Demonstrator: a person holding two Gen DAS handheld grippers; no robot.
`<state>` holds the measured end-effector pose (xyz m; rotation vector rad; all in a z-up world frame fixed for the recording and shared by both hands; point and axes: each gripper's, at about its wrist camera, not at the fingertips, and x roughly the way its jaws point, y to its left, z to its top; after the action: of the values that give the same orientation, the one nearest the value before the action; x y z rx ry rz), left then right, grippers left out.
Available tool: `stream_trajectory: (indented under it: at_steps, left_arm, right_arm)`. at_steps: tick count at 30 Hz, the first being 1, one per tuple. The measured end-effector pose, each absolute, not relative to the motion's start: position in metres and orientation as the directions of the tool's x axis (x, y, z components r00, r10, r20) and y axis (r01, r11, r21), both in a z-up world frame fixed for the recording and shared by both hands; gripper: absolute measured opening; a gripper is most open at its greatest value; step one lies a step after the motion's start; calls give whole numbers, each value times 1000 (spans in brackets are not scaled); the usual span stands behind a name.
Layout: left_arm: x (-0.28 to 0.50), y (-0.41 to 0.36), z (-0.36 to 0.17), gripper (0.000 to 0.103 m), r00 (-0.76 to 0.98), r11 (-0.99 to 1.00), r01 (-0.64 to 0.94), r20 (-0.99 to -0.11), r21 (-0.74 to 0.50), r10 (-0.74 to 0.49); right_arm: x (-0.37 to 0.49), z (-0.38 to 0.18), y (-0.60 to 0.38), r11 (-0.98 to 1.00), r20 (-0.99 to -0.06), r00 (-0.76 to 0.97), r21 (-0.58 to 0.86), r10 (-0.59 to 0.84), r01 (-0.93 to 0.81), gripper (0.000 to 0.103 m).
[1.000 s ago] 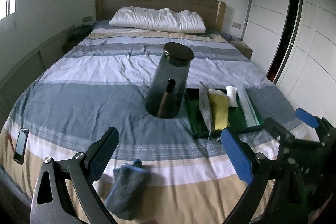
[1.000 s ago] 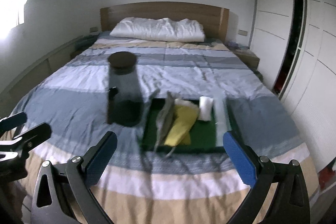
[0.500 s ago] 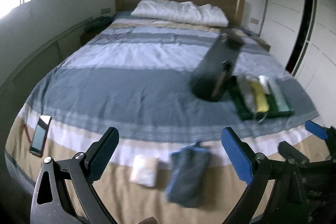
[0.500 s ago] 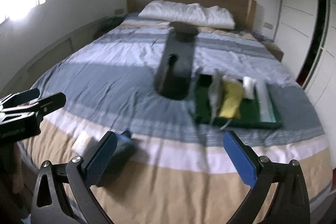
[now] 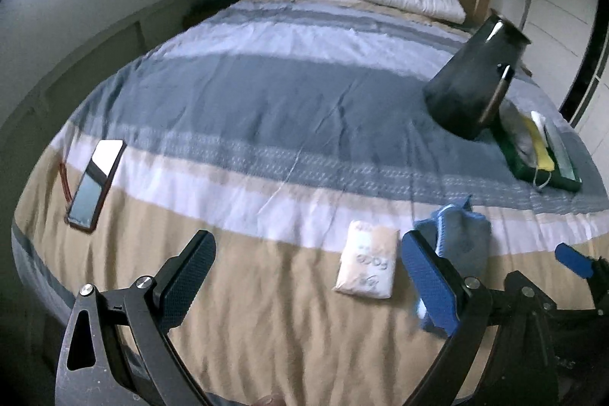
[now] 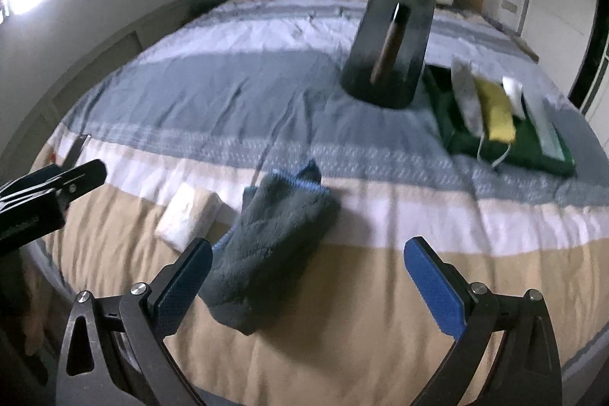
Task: Organize soft objects
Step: 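Grasp the grey-blue microfiber cloth with the right tool while the left tool approaches the Face tissue pack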
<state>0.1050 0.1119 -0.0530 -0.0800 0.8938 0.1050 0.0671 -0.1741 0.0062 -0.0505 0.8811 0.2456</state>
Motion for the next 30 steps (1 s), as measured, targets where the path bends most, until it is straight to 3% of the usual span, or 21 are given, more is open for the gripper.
stream_trajectory:
  at_steps: [20,30]
  left_arm:
    - [121,136,-70,96,582,987,-161,-808,-7,89]
    - [132,114,-91,96,534,993,-117,-843,5,67]
  right_arm:
    - [134,-87,-98,984,-843,533,-33,68,-177,103]
    - [148,-114,-112,981,-860,510,-77,25,-178,100]
